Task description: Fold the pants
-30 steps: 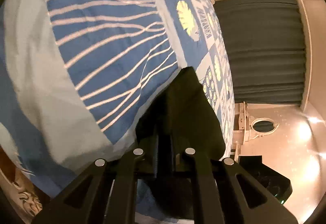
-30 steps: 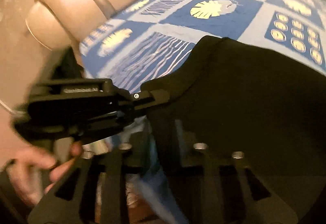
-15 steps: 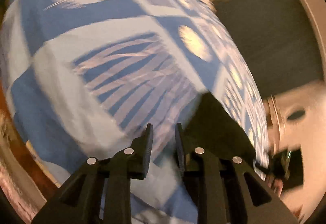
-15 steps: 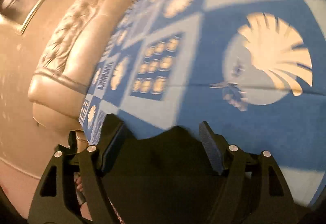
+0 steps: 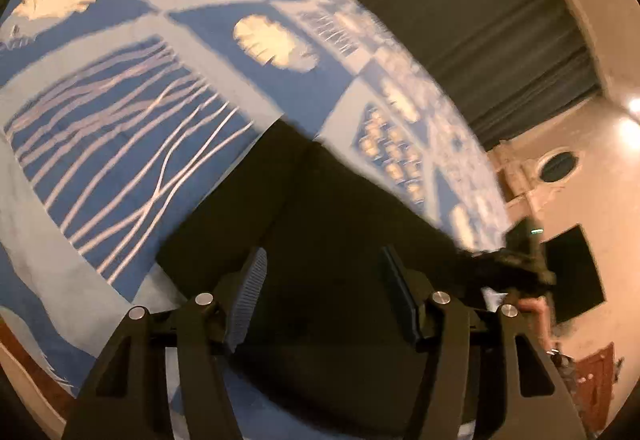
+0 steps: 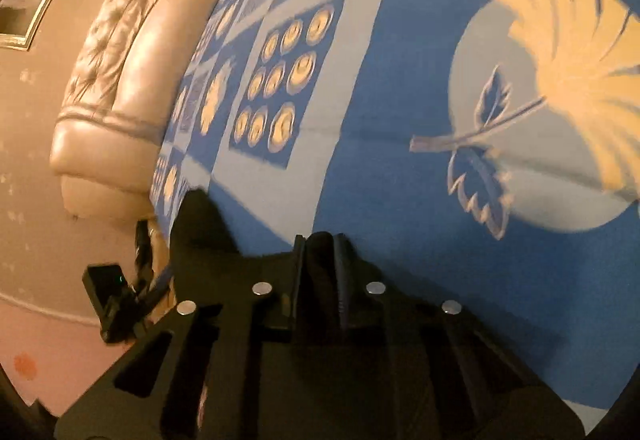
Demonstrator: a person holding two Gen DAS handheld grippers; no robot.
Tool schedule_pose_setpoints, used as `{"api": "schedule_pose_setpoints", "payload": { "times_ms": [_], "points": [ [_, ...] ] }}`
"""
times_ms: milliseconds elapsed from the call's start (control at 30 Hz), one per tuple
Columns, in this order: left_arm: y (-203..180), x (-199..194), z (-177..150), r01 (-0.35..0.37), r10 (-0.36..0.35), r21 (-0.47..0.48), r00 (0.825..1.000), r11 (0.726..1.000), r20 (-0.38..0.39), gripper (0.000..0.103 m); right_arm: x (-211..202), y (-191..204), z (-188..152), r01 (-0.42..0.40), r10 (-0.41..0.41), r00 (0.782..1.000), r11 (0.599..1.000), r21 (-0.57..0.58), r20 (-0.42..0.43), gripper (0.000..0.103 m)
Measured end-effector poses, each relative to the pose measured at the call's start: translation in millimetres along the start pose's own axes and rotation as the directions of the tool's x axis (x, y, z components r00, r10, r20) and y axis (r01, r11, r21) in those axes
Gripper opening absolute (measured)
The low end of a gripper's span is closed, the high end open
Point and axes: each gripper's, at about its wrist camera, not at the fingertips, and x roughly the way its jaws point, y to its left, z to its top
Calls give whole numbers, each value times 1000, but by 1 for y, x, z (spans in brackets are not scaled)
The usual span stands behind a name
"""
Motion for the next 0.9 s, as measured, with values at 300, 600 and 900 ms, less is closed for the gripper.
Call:
{"api": "schedule_pose_setpoints", "payload": {
  "times_ms": [300, 600, 900],
  "points": [
    [-5, 10, -7, -11, 11, 83, 1000, 996, -10, 76, -26, -15, -14, -62, 46, 985, 994, 90, 166, 31],
    [-27, 27, -12, -99, 108, 222, 994, 970, -29, 93, -251, -104, -161, -160, 16, 840, 962, 219, 543, 69],
    [-46, 24, -20, -212, 216, 287, 976, 934, 16, 98, -447, -251, -366, -190, -315, 619, 829, 526, 719, 77]
  ]
}}
